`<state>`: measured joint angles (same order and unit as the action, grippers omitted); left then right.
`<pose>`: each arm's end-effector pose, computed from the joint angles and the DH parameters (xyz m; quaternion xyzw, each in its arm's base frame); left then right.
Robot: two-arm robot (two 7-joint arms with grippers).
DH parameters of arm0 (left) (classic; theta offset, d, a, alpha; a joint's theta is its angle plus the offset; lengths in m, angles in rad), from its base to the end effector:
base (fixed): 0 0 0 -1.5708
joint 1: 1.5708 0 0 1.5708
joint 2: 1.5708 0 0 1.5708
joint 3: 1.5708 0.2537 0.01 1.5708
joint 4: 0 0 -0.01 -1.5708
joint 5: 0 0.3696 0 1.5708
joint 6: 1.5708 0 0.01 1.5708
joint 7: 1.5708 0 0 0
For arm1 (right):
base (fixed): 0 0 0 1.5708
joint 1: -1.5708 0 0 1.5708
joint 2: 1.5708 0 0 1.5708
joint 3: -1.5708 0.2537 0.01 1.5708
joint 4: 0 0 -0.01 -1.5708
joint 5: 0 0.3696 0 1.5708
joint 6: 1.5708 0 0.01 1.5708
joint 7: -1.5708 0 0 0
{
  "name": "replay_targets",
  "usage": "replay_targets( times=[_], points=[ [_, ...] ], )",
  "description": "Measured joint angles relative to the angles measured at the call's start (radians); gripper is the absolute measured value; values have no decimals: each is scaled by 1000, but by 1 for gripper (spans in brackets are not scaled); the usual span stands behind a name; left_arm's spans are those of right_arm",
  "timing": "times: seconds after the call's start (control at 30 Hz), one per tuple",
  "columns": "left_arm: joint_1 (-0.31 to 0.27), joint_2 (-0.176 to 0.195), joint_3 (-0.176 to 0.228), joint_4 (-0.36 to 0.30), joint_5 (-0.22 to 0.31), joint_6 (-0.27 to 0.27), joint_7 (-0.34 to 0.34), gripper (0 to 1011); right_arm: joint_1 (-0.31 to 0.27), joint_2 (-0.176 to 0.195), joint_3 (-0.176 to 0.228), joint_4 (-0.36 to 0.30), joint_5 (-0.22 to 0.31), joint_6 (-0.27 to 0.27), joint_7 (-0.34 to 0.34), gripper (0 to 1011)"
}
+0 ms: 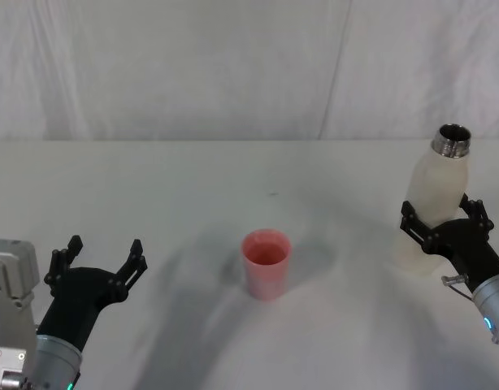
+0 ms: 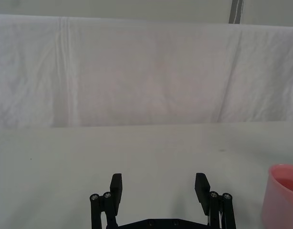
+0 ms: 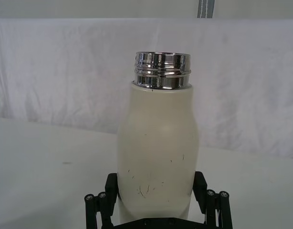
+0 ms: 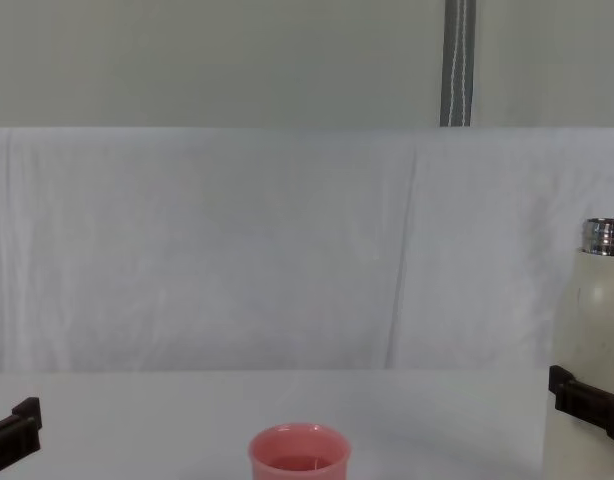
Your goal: Grasp the thermos with one hand and pour water into the cup lid.
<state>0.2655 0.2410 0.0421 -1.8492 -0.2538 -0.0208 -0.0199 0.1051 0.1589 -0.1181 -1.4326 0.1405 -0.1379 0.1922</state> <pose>0.3227 0.0225 -0.2515 -0.0174 0.0064 0.6616 0.7496 0.4133 -0.0052 -0.2759 0.0186 -0.0421 -0.5974 0.8006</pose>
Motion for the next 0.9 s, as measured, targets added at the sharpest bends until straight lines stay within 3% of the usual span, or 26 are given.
replay_targets(
  times=[0.9],
  points=[
    [0, 0, 0, 0, 0, 0, 0, 1001, -31, 5, 4, -33, -8, 3, -2, 1003]
  ],
)
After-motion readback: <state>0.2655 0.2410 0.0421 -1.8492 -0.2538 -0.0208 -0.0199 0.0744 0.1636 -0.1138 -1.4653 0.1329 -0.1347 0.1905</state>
